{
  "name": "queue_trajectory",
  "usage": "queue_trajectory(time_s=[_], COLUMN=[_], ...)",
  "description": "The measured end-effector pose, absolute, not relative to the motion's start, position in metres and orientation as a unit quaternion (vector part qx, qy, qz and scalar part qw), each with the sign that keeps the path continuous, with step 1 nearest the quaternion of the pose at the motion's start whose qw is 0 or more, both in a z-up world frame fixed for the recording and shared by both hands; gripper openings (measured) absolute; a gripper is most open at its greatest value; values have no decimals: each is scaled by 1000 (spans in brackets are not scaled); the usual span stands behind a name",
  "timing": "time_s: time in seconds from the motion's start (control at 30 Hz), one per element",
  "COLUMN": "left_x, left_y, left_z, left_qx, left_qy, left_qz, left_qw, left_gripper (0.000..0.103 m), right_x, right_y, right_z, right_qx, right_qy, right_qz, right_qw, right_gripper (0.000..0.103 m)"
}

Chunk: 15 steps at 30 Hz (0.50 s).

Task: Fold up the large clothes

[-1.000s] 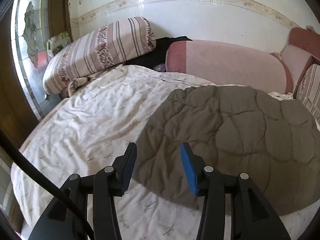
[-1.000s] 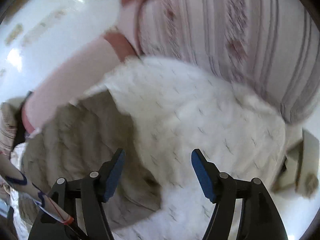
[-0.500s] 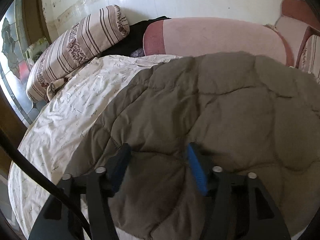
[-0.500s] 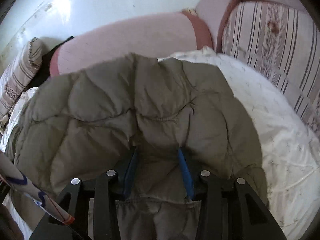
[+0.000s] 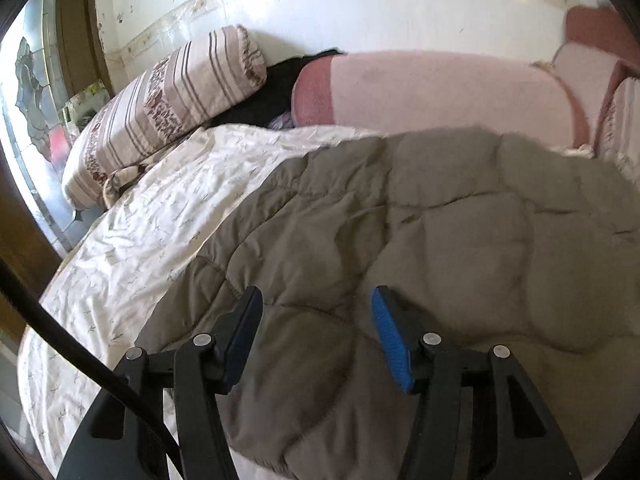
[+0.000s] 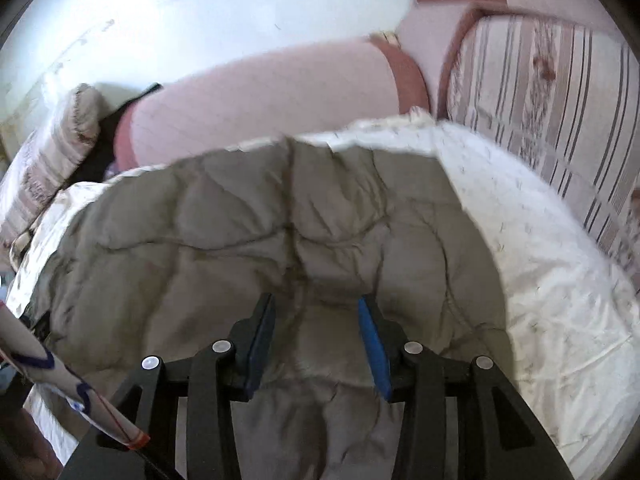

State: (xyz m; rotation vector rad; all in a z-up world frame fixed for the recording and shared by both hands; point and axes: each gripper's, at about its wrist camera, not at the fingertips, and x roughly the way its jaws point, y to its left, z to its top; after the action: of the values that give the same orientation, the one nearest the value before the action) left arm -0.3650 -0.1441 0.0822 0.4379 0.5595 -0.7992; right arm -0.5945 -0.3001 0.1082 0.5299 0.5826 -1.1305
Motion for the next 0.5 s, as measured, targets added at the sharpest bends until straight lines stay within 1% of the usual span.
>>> queue_trajectory(time_s=[0.07,0.2,0.3,0.43,0.5], left_x=[-377,-401,-406,-402,-401], left_y=[-135,-129,-134,-142,-145], left_z=[90,90,77,63,60], left_qx=[200,218,237,249,250], left_qy=[259,238,251,266,270], left_qz=[-398,-424,-429,-423,-420], left_qw=[857,846,835,830,830], left_gripper=[56,59,60,64,64], right_x=[-588,-573,-566,-559,-556], right_y=[-284,-263,-264,-270,-271], right_z=[116,112,96,77,74], right_qx=[227,226,233,233,226], right_qy=[274,293,324,349,355], right_qz=[-510,-486,-491,-501,-506], right_qw=[783,792,774,757,753], right_gripper=[54,55,56,66,68])
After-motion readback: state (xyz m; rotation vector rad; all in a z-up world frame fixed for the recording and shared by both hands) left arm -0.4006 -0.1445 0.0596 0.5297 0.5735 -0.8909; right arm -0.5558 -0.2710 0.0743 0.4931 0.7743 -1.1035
